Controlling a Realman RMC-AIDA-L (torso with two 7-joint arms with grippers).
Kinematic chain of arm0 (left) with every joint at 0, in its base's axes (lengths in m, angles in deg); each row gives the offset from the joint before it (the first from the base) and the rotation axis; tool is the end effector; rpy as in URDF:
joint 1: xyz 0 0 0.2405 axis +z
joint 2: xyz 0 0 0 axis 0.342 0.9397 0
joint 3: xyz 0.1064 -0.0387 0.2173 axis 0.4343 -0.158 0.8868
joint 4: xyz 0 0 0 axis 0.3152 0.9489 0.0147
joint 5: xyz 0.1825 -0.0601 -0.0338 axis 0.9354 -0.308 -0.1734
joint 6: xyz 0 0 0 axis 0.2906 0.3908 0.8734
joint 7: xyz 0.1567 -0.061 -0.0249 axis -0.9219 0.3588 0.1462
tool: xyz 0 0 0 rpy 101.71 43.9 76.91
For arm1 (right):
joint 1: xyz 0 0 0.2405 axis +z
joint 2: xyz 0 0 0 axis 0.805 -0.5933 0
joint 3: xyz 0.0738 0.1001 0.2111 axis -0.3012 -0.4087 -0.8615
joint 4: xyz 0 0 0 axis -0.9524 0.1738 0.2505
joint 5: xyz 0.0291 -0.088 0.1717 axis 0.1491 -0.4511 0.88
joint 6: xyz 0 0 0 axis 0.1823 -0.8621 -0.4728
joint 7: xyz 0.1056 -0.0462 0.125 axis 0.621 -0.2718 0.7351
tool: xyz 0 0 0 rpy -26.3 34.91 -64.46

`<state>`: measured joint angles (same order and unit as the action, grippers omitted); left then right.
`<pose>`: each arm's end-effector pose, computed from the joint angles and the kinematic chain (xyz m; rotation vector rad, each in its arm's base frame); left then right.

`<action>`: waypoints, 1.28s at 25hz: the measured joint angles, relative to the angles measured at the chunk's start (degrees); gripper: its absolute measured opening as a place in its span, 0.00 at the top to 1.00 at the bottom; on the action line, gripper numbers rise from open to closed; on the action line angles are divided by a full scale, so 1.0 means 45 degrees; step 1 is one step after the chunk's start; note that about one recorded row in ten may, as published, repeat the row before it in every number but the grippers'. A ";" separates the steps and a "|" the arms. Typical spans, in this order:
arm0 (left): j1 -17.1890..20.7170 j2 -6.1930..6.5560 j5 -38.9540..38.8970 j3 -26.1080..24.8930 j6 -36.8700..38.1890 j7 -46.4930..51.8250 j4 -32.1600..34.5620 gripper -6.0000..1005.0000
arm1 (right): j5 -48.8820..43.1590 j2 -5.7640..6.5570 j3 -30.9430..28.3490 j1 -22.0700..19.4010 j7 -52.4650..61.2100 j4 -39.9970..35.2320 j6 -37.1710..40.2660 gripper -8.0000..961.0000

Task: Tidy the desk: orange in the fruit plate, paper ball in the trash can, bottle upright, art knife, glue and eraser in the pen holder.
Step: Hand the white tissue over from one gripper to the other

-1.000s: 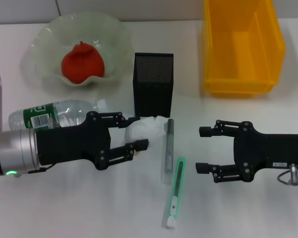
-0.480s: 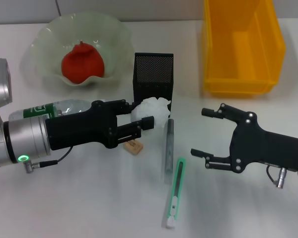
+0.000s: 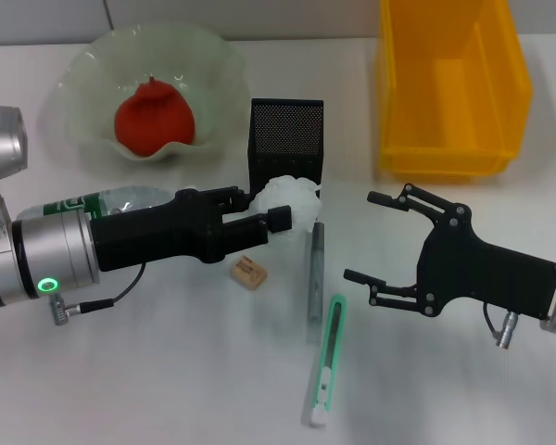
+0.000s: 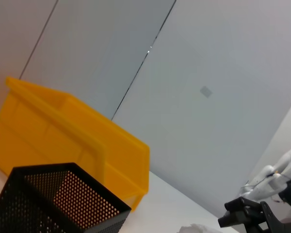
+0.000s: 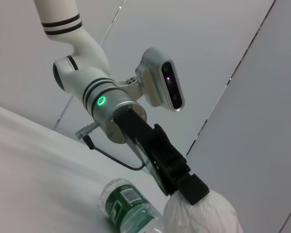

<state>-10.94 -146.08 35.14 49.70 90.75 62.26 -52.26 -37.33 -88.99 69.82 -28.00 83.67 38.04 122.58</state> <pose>-0.2176 0.2997 -0.0589 -2.7077 -0.9221 -1.0078 0.2403 0.2656 -0.0594 -2.4261 -0.4581 0.7682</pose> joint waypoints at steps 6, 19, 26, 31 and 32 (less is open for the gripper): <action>-0.0055 -0.0038 -0.0108 -0.0006 0.0039 0.0410 -0.0333 0.51 | 0.0312 -0.0024 0.0007 0.0025 -0.0895 0.0341 0.0090 0.16; -0.0308 -0.0074 -0.0157 -0.0004 0.0158 0.0439 -0.1048 0.51 | 0.0318 -0.0034 0.0159 0.0581 -0.1324 0.0759 0.0049 0.16; -0.0372 -0.0102 -0.0326 0.0017 0.0214 0.0468 -0.1223 0.51 | 0.0316 -0.0043 0.0158 0.0872 -0.1960 0.1294 -0.0112 0.16; -0.0372 -0.0100 -0.0334 0.0065 0.0247 0.0479 -0.1261 0.51 | 0.0320 -0.0045 0.0144 0.1035 -0.2070 0.1443 -0.0290 0.17; -0.0372 -0.0100 -0.0334 0.0065 0.0247 0.0479 -0.1261 0.51 | 0.0333 -0.0045 0.0133 0.1057 -0.2102 0.1450 -0.0297 0.17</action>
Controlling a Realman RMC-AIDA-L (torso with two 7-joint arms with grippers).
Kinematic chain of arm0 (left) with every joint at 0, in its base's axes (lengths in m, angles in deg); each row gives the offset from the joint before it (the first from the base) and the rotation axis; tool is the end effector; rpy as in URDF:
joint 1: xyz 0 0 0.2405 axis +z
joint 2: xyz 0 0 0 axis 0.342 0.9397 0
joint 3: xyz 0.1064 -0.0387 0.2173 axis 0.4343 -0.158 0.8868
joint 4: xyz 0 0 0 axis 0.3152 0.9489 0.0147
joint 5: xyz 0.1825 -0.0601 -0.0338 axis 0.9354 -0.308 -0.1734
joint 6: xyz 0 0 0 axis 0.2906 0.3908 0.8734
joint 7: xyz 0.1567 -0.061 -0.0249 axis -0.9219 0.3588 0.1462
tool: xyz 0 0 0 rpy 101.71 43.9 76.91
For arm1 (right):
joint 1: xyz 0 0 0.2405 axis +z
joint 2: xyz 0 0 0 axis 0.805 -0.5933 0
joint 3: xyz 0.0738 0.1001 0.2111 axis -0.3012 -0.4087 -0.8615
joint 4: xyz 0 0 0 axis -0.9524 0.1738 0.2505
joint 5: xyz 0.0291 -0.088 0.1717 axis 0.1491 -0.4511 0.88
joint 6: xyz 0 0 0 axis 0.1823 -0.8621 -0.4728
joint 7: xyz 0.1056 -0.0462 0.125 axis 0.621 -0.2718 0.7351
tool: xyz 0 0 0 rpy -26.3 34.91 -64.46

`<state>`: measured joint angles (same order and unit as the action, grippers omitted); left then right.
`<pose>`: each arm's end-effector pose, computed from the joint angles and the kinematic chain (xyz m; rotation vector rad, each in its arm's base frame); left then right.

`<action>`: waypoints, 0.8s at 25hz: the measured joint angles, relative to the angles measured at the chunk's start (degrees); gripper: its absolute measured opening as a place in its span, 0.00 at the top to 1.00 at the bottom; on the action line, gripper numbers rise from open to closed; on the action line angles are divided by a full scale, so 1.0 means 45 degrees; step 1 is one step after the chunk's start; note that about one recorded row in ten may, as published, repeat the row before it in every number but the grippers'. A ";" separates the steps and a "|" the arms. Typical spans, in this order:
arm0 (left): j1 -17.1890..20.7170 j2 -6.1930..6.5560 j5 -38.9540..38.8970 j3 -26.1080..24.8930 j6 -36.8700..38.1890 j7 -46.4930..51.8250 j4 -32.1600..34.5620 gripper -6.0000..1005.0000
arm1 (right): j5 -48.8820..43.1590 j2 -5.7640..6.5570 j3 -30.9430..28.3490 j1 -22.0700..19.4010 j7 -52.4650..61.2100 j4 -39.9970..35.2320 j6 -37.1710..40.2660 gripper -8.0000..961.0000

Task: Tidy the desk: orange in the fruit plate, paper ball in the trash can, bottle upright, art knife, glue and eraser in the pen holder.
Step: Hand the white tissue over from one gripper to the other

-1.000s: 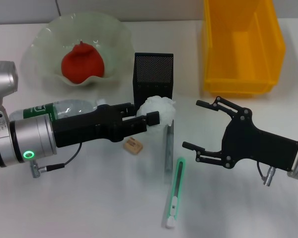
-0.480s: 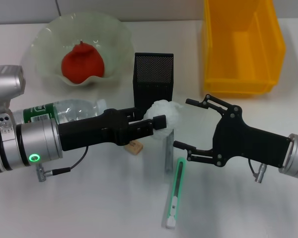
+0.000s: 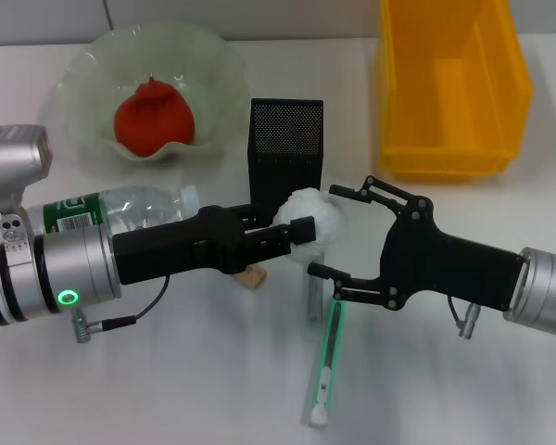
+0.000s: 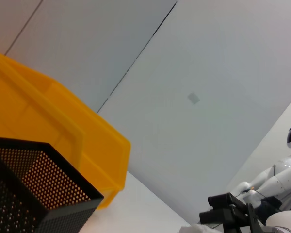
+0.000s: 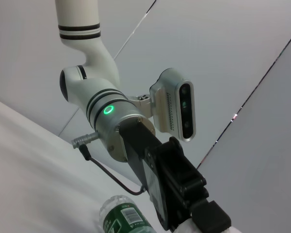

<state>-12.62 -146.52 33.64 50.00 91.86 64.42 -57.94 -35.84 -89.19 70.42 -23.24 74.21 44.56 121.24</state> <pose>-0.2090 0.2907 -0.0713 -2.7065 -1.0789 -1.0939 0.2187 0.2721 -0.0752 -2.3775 -0.6127 0.7864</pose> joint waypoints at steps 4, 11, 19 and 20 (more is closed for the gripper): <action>-0.0013 0.0001 0.0000 0.0043 0.0044 -0.0001 -0.0066 0.51 | 0.0008 0.0000 -0.0023 0.0144 -0.0010 0.0109 -0.0146 0.17; -0.0037 -0.0011 -0.0003 0.0007 0.0144 -0.0045 -0.0140 0.51 | -0.0008 0.0000 0.0002 0.0307 -0.0010 0.0292 -0.0376 0.17; -0.0058 -0.0018 -0.0034 -0.0033 0.0160 -0.0105 -0.0236 0.51 | -0.0019 -0.0019 0.0005 0.0301 -0.0011 0.0353 -0.0289 0.30; -0.0058 -0.0020 -0.0038 -0.0030 0.0167 -0.0121 -0.0238 0.51 | -0.0018 -0.0020 0.0008 0.0295 -0.0011 0.0354 -0.0274 0.31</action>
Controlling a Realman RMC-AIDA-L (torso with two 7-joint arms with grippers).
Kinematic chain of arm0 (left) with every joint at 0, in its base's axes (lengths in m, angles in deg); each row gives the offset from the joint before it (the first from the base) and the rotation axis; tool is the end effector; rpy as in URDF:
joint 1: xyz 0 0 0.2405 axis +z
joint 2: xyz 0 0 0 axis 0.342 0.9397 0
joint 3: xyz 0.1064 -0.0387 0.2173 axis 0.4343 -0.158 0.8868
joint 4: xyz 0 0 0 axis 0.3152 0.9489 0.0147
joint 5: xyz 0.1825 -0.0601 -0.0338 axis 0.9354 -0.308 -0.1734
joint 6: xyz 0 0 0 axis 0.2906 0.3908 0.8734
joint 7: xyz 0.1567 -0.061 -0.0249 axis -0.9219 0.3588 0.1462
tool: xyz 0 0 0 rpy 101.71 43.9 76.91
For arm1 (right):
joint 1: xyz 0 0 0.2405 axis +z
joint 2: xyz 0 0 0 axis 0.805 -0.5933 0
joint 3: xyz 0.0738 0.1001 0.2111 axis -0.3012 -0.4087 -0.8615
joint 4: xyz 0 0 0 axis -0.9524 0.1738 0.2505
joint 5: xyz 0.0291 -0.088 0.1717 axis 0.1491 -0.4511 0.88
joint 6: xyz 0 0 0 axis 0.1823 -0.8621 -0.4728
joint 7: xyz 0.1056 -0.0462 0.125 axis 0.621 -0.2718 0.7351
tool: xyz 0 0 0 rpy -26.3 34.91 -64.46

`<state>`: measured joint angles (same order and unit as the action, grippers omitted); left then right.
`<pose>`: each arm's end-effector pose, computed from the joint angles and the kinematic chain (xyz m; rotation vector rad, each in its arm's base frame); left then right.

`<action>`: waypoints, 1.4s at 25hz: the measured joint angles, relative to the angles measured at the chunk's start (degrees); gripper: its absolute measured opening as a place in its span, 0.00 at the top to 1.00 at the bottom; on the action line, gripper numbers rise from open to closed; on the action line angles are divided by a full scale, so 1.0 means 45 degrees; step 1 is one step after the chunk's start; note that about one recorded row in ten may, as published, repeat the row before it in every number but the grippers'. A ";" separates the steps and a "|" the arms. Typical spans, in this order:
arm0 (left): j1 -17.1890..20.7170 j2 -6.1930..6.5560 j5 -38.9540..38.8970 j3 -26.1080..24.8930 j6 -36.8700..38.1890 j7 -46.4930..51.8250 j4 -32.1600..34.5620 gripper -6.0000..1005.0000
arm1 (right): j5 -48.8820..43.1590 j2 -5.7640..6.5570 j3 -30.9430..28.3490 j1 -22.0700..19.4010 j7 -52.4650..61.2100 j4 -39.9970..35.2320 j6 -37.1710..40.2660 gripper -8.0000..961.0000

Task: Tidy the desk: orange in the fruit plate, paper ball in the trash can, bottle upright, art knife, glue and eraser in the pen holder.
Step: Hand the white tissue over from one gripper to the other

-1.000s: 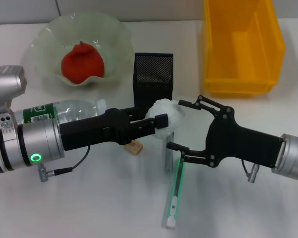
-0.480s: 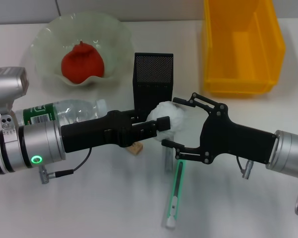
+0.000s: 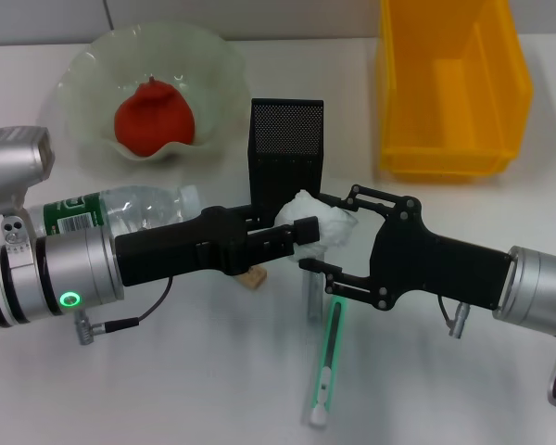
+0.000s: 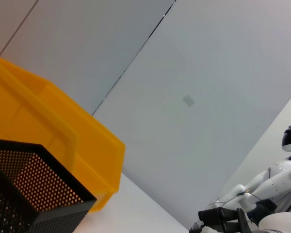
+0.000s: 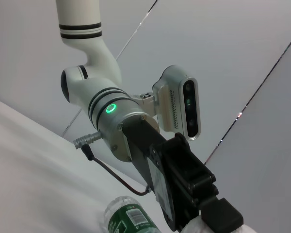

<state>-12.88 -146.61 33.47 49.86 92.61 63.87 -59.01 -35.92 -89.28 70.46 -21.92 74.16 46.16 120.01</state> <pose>-0.2066 0.2878 -0.0728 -2.7124 -1.0834 -1.1176 0.2147 0.2743 -0.0810 -2.3942 -0.6046 0.7886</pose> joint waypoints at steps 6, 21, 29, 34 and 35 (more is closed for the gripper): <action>0.0012 0.0000 -0.0002 0.0068 0.0016 -0.0036 -0.0004 0.51 | 0.0000 -0.0001 0.0006 -0.0020 -0.0006 0.0003 0.0031 0.34; -0.0017 0.0001 0.0115 0.0096 0.0101 -0.0052 -0.0022 0.39 | 0.0049 0.0002 -0.0117 -0.0011 -0.0005 -0.0003 0.0095 0.40; 0.0067 0.0041 0.0132 0.0065 0.0133 -0.0157 0.0062 0.27 | 0.0061 0.0001 -0.0165 -0.0070 0.0001 -0.0004 0.0095 0.45; 0.0130 0.0083 0.0113 -0.0014 0.0025 -0.0230 0.0109 0.20 | 0.0068 0.0000 -0.0311 -0.0128 0.0003 0.0034 0.0143 0.51; 0.0150 0.0097 0.0089 -0.0098 -0.0035 -0.0319 0.0131 0.20 | 0.0068 0.0000 -0.0360 -0.0157 0.0003 0.0043 0.0169 0.53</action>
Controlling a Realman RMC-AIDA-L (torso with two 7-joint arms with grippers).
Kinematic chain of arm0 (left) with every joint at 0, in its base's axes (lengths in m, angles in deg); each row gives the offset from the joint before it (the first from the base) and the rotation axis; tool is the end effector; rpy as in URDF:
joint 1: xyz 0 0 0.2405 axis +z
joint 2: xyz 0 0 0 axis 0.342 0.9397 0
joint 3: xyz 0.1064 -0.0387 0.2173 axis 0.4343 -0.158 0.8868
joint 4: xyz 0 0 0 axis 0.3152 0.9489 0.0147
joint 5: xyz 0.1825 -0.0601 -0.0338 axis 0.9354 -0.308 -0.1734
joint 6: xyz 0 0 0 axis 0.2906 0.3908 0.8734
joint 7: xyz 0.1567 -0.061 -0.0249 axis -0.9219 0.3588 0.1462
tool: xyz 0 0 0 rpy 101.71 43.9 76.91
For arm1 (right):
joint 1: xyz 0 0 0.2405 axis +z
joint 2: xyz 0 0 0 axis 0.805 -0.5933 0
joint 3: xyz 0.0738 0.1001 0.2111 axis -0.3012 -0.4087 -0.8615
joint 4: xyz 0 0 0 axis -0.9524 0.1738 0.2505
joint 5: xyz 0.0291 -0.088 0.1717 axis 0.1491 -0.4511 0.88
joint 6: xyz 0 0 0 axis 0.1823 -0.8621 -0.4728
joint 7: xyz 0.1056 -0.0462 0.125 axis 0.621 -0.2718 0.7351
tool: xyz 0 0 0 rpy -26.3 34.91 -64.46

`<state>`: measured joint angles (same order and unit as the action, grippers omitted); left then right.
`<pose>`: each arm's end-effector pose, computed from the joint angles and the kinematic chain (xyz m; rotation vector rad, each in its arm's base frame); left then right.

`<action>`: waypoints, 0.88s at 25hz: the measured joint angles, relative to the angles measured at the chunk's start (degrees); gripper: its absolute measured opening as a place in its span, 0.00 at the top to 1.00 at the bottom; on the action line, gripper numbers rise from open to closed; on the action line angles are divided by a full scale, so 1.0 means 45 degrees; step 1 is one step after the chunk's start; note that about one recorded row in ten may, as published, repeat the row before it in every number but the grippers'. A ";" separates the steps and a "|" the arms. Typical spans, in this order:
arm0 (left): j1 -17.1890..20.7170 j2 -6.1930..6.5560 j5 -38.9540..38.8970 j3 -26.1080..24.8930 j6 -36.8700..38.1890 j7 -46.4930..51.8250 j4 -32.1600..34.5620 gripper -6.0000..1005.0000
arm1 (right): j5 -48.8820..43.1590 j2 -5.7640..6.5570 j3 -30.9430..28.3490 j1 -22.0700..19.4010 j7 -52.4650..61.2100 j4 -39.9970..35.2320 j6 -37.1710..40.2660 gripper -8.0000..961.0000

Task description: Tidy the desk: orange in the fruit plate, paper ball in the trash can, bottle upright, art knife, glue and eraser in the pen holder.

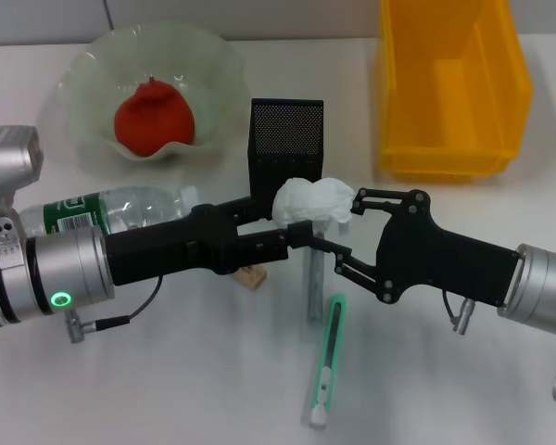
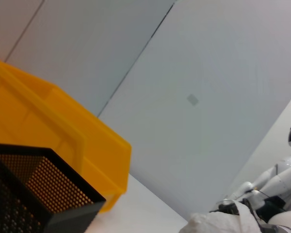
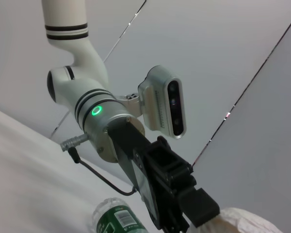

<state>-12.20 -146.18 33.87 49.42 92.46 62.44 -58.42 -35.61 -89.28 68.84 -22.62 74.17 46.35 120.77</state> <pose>-0.2122 0.2885 -0.0690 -2.7053 -1.0436 -1.0974 0.2159 0.2743 -0.0769 -2.3640 -0.5709 0.8009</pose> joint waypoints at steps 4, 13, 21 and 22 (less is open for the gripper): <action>0.0081 0.0017 -0.0019 -0.0170 -0.0055 -0.0027 0.0144 0.20 | 0.0000 0.0001 -0.0113 -0.0124 0.0000 0.0014 0.0063 0.57; 0.0205 0.0030 -0.0051 -0.0432 -0.0004 -0.0038 0.0335 0.20 | -0.0008 0.0030 -0.0272 -0.0404 0.0000 -0.0051 0.0091 0.66; 0.0508 0.0042 -0.0141 -0.0453 0.0006 -0.0073 0.0840 0.20 | -0.0020 0.0071 -0.0607 -0.0655 0.0000 -0.0084 0.0038 0.71; 0.0508 0.0042 -0.0141 -0.0453 0.0006 -0.0073 0.0840 0.20 | -0.0020 0.0076 -0.0654 -0.0678 0.0001 -0.0084 0.0018 0.71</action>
<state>-9.92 -145.99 33.23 47.39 92.48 62.11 -54.64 -35.70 -88.94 65.89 -25.68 74.18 45.97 120.85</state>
